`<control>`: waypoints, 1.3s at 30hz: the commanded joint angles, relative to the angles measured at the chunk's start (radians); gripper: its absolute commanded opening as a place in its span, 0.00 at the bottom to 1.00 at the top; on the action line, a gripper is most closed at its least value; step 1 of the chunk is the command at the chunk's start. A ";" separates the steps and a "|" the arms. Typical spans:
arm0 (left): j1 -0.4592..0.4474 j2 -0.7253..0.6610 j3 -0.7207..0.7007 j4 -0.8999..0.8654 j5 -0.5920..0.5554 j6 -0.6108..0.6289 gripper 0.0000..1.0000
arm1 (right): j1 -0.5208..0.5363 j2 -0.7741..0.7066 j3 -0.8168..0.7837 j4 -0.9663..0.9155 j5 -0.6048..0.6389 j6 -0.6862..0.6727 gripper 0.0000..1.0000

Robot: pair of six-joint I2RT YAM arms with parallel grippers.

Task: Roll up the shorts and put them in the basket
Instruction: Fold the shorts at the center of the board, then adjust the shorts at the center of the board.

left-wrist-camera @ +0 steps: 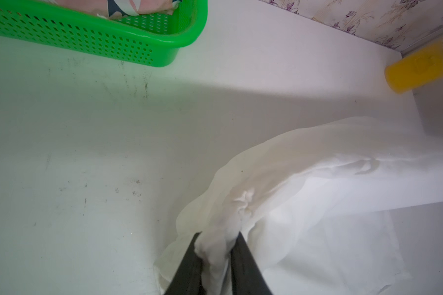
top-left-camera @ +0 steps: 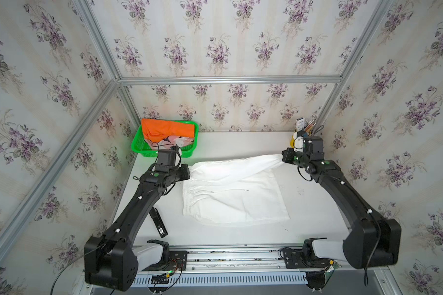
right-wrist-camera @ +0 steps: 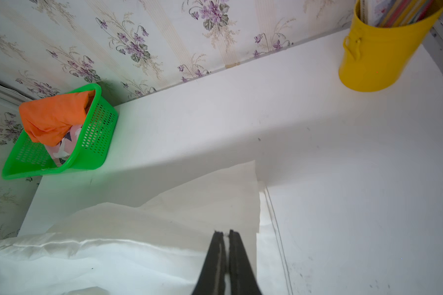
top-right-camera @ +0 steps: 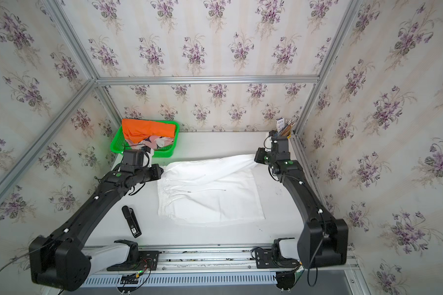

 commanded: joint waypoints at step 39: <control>-0.261 0.526 0.054 0.015 0.003 -0.131 0.59 | 0.078 0.539 -0.130 0.304 0.018 0.178 0.44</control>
